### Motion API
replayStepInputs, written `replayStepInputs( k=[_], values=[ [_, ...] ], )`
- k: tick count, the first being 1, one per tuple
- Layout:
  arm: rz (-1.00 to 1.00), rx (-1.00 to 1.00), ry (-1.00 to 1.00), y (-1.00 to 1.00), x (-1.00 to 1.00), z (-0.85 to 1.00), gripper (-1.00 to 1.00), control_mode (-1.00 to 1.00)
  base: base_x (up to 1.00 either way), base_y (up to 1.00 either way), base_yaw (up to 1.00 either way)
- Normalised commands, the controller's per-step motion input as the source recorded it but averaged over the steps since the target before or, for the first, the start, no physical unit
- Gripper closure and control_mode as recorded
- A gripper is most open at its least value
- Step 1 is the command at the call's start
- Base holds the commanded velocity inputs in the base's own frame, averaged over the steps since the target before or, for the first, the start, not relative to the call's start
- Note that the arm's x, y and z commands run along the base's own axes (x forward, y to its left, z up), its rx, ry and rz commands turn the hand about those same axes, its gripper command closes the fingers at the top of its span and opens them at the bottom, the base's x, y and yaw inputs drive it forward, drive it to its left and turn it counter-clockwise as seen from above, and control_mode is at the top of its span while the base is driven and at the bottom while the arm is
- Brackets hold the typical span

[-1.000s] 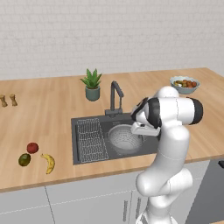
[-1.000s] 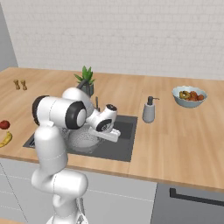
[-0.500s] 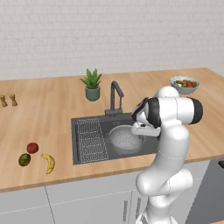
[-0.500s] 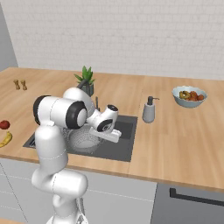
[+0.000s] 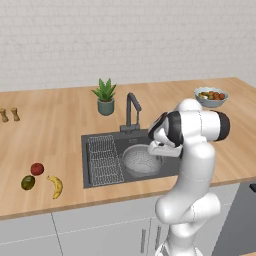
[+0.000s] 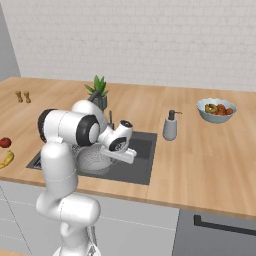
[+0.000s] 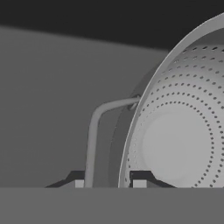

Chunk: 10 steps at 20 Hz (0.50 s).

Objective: Put the colander in the sink, put the banana, kiwi, apple in the colander, and turn on the sink faucet and pour water over the colander.

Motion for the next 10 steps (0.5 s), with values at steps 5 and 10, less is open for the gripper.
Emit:
replayStepInputs(
  k=[5, 10],
  values=[
    [0.0, 0.0, 0.0, 0.01, 0.05, -0.15, 1.0, -1.0, 0.0, 0.0, 0.0],
    [0.0, 0.0, -0.02, 0.0, 0.01, -0.15, 1.0, -1.0, 0.0, 0.0, 0.0]
  ],
)
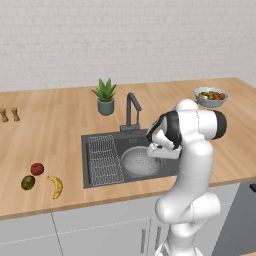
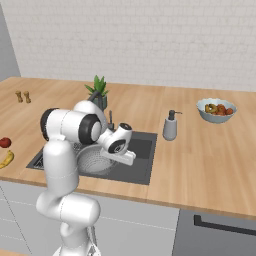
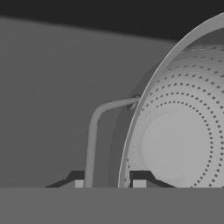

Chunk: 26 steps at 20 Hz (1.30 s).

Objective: Put the colander in the sink, put the banana, kiwi, apple in the colander, and turn on the sink faucet and pour water over the colander.

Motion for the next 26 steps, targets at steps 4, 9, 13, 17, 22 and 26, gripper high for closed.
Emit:
replayStepInputs(
  k=[4, 9, 13, 17, 22, 26],
  values=[
    [0.0, 0.0, -0.01, 0.0, 0.0, -0.06, 1.0, -1.0, 0.0, 0.0, 0.0],
    [0.0, 0.0, -0.01, 0.0, 0.0, -0.02, 1.0, -1.0, 0.0, 0.0, 0.0],
    [0.0, 0.0, -0.04, 0.0, 0.0, -0.09, 1.0, -1.0, 0.0, 0.0, 0.0],
    [0.0, 0.0, -0.05, 0.0, 0.0, -0.13, 1.0, -1.0, 0.0, 0.0, 0.0],
    [0.0, 0.0, -0.04, 0.0, 0.0, -0.1, 1.0, -1.0, 0.0, 0.0, 0.0],
    [0.0, 0.0, 0.0, 0.0, -0.03, 0.01, -1.0, -1.0, 0.0, 0.0, 0.0]
  ],
)
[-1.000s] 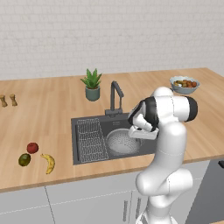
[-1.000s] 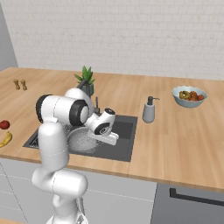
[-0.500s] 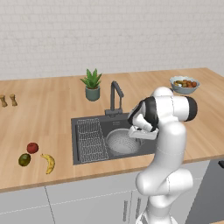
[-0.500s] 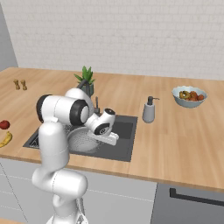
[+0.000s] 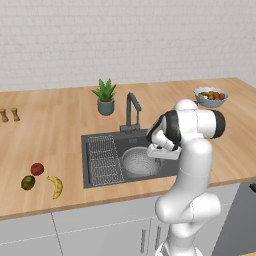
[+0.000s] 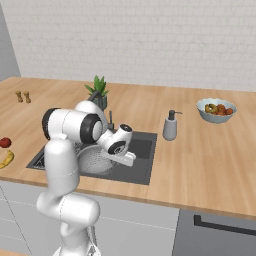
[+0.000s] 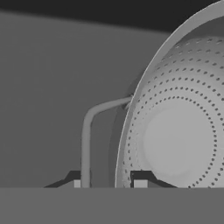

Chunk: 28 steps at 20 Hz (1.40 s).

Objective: Put the colander in the sink, put the banana, kiwi, apple in the colander, and turn on the sink faucet and pour water over the colander.

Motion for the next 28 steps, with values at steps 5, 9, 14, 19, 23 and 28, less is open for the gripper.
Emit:
replayStepInputs(
  k=[5, 9, 14, 19, 23, 28],
  values=[
    [0.0, 0.0, 0.0, -0.05, -0.1, 0.23, -1.0, -1.0, 0.0, 0.0, 0.0],
    [0.0, 0.0, -0.01, -0.08, -0.24, 0.41, -1.0, -1.0, 0.0, 0.0, 0.0],
    [0.0, 0.0, -0.08, -0.12, -0.41, 0.57, -1.0, -1.0, 0.0, 0.0, 0.0],
    [0.0, 0.04, -0.11, -0.01, -0.51, 0.78, -1.0, -1.0, 0.0, 0.0, 0.0],
    [-0.03, 0.04, -0.04, 0.0, -0.51, 0.84, -1.0, -1.0, 0.0, 0.0, 0.0],
    [-0.06, 0.07, -0.02, 0.01, -0.62, 0.72, -1.0, -1.0, 0.0, 0.0, 0.0]
  ],
)
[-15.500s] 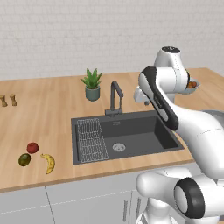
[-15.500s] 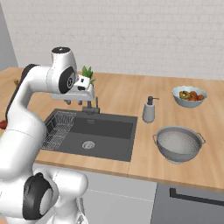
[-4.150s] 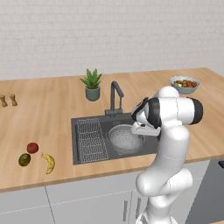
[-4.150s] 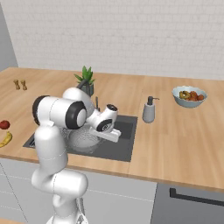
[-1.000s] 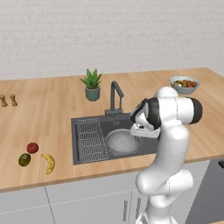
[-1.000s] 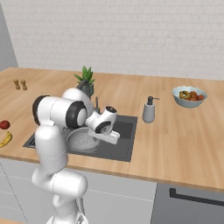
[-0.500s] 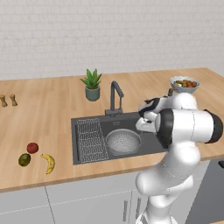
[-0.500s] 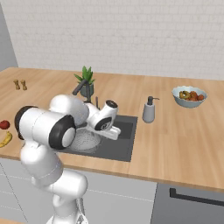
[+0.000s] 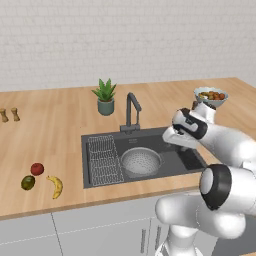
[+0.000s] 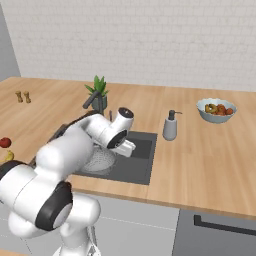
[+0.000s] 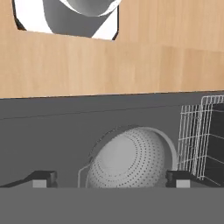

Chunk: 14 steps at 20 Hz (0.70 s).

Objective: Put the colander in the sink, put the banana, kiwi, apple in the colander, and turn on the sink faucet and pour water over the colander.

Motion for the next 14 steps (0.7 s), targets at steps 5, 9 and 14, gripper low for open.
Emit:
replayStepInputs(
  k=[5, 9, 14],
  values=[
    [-0.12, 0.08, -0.06, 0.11, -0.67, 0.61, -1.0, -1.0, 0.0, 0.0, 0.0],
    [-0.07, 0.01, -0.11, 0.23, -0.65, 0.48, -1.0, -1.0, 0.0, 0.0, 0.0],
    [-0.04, 0.03, -0.06, 0.52, -0.52, 0.3, -1.0, -1.0, 0.0, 0.0, 0.0]
  ],
)
